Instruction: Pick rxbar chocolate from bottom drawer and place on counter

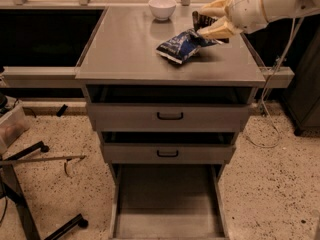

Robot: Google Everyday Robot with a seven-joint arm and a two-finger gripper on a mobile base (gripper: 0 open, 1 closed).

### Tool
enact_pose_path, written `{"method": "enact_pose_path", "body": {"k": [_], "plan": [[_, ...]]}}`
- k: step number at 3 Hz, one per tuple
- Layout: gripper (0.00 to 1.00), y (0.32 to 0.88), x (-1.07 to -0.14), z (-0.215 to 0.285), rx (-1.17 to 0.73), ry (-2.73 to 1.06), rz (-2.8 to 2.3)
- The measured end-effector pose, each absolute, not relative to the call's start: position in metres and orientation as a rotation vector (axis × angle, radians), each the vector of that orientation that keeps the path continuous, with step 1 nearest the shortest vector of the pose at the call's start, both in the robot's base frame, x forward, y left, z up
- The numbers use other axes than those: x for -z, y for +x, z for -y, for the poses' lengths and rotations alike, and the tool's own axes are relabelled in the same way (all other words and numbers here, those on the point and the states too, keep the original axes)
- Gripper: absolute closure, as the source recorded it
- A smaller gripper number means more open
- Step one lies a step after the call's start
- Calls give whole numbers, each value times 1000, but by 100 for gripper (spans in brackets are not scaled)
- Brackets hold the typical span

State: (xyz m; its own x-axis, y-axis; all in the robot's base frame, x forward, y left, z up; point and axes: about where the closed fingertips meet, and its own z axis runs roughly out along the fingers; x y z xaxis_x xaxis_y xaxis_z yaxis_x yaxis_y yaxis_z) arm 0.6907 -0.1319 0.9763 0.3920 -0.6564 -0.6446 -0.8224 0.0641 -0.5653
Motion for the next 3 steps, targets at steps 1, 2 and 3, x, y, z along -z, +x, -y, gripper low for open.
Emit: {"method": "enact_pose_path", "body": {"k": [1,2,3], "plan": [[100,706,-973,161,-185,-1538,-1383],[100,706,-948,189,-222,-1459,-1464],[100,702,-926,207,-255,-1425,-1521]]}}
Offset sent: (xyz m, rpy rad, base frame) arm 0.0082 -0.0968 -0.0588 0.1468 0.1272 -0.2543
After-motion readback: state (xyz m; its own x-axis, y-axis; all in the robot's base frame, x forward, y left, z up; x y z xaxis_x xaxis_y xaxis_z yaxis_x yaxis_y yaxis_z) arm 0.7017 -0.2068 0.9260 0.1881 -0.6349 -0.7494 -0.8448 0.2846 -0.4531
